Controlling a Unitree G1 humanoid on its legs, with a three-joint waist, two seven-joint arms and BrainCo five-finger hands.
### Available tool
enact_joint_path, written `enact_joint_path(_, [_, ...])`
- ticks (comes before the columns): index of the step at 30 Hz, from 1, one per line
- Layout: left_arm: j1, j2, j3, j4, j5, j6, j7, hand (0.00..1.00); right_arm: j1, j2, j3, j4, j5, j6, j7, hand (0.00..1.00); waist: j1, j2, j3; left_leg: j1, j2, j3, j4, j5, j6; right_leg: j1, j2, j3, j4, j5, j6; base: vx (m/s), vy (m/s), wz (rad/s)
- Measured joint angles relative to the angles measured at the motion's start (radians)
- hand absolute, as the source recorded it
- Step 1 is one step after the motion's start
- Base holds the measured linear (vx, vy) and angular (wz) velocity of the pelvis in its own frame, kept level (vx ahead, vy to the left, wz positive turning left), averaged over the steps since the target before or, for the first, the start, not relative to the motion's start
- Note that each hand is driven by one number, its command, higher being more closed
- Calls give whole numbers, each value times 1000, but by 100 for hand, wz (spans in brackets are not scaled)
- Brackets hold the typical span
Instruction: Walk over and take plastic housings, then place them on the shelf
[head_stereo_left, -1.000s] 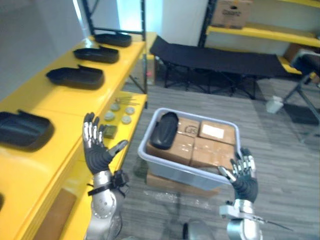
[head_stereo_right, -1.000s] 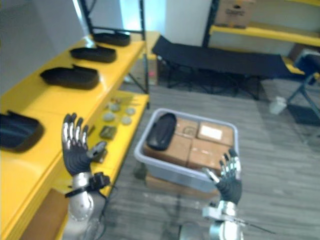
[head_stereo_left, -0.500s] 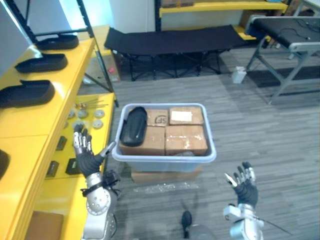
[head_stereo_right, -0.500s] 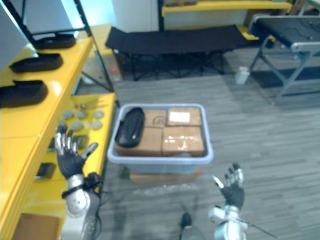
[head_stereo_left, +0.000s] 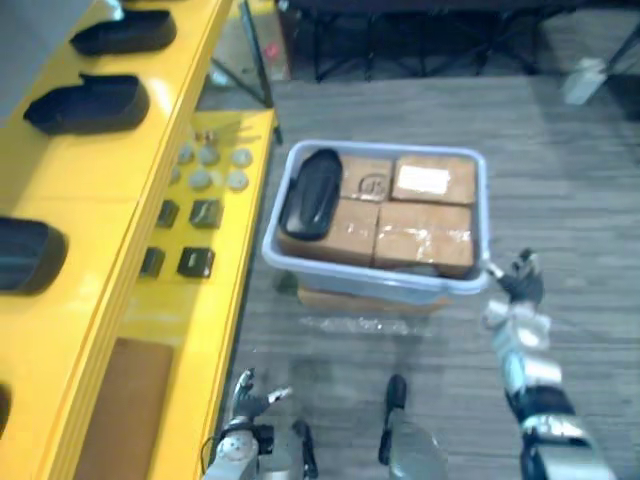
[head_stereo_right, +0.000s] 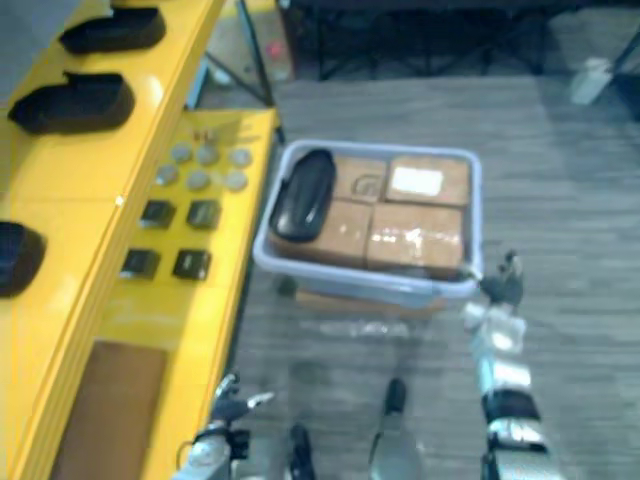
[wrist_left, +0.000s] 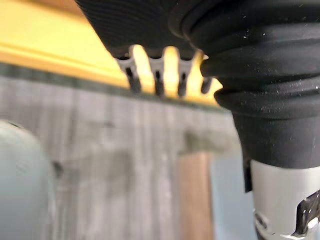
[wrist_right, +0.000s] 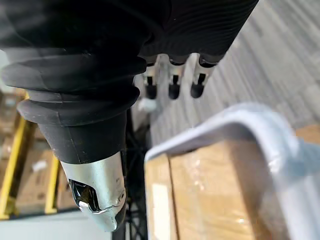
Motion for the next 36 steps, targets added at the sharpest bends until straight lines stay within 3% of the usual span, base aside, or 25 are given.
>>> enact_joint_path(6, [-26, -10, -22, 109, -9, -96, -58, 0, -231, -128, 71, 143, -4, -8, 0, 0, 29, 54, 42, -103, -22, -72, 100, -15, 23, -76, -48, -48, 125, -30, 3, -109, 54, 27])
enact_joint_path(9, [-35, -10, -40, 124, -39, -139, -77, 0, -341, -162, 139, 199, -48, -10, 0, 0, 45, 60, 47, -171, -31, -97, 153, -23, 35, -132, -73, -68, 191, -54, 2, -145, 50, 27])
enact_joint_path(10, [-56, -10, -44, 141, -42, -151, -81, 0, -373, -178, 164, 213, -74, -16, 2, 0, 63, 66, 52, -193, -31, -104, 177, -25, 37, -146, -79, -75, 206, -61, -3, -130, 31, 23])
enact_joint_path(13, [-77, -12, -59, 154, -51, -174, -85, 0, -444, -198, 202, 215, -87, -66, 17, 0, 72, 91, 69, -245, -33, -146, 222, -32, 38, -159, -93, -118, 231, -80, -4, -137, 41, 35])
enact_joint_path(16, [-97, -15, -72, 155, -90, -177, -87, 0, -511, -211, 245, 214, -84, -100, 32, 0, 112, 100, 73, -290, -31, -153, 246, -32, 38, -194, -96, -128, 243, -80, -5, -83, 27, 11])
enact_joint_path(18, [-109, -15, -86, 161, -110, -176, -91, 0, -551, -214, 266, 212, -81, -100, 49, 0, 118, 113, 76, -315, -31, -177, 259, -32, 38, -196, -99, -156, 244, -80, -7, -43, 37, 23])
enact_joint_path(22, [-132, -17, -93, 171, -154, -175, -115, 0, -589, -221, 288, 216, -37, -94, 97, 0, 161, 118, 73, -344, -32, -178, 263, -30, 37, -241, -112, -167, 280, -80, -14, 12, 40, 4])
enact_joint_path(26, [-141, -20, -98, 185, -167, -175, -124, 0, -601, -228, 309, 229, -18, -93, 153, 0, 170, 127, 67, -357, -42, -180, 261, -30, 37, -263, -128, -175, 304, -88, -13, 37, 40, 4])
enact_joint_path(31, [-159, -28, -136, 230, -230, -172, -140, 0, -610, -281, 350, 244, 6, -96, 248, 0, 199, 169, 37, -374, -62, -189, 262, -30, 37, -279, -150, -180, 317, -99, -7, 4, 60, 6])
enact_joint_path(36, [-159, -29, -145, 245, -268, -171, -176, 0, -628, -294, 376, 248, 6, -96, 311, 0, 225, 193, 19, -393, -65, -204, 260, -29, 39, -288, -154, -201, 317, -104, -10, -26, 26, 9])
